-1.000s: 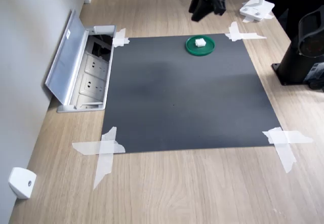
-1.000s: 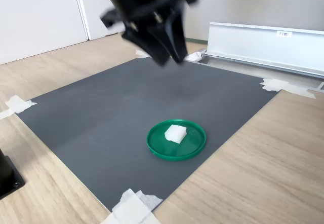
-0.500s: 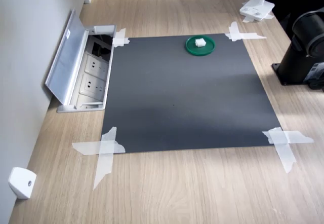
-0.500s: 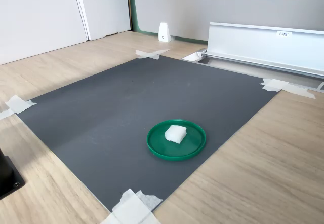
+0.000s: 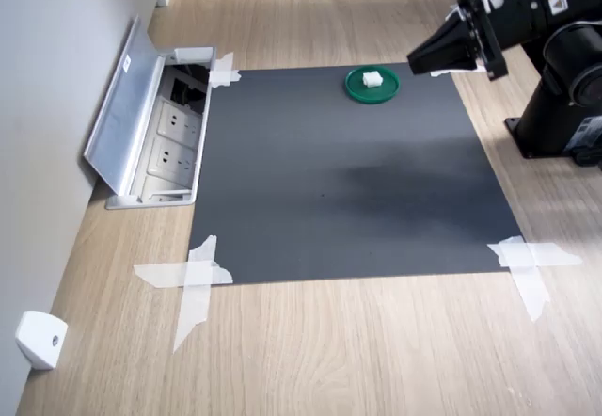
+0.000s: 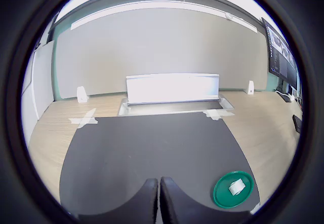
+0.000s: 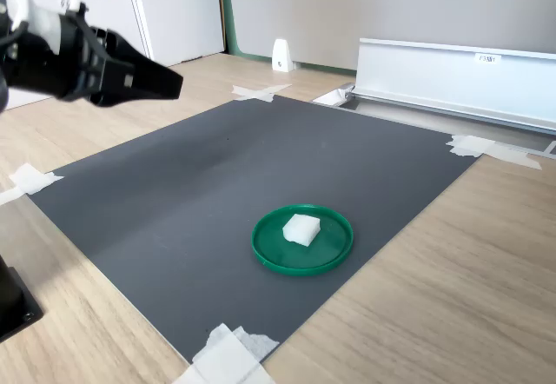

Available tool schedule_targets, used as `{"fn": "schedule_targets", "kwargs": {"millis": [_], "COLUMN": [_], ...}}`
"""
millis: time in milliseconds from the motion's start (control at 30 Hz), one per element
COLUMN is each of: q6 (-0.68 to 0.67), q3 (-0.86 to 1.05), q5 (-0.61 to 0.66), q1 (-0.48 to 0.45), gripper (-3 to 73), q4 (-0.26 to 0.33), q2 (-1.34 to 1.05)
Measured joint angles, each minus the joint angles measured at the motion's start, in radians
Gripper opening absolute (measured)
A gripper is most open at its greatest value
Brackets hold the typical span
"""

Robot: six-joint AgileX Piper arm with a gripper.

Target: Grasp a white terminal and put it on the green lid.

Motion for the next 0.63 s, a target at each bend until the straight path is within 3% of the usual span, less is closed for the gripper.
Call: {"fn": "schedule_targets", "kwargs": {"millis": [633], "q6": [-0.028], "q3": [0.005], "q5": [0.101], "q1": [0.000], "gripper": [-0.5], "q4": [-0.002], "q2": [-0.035]}}
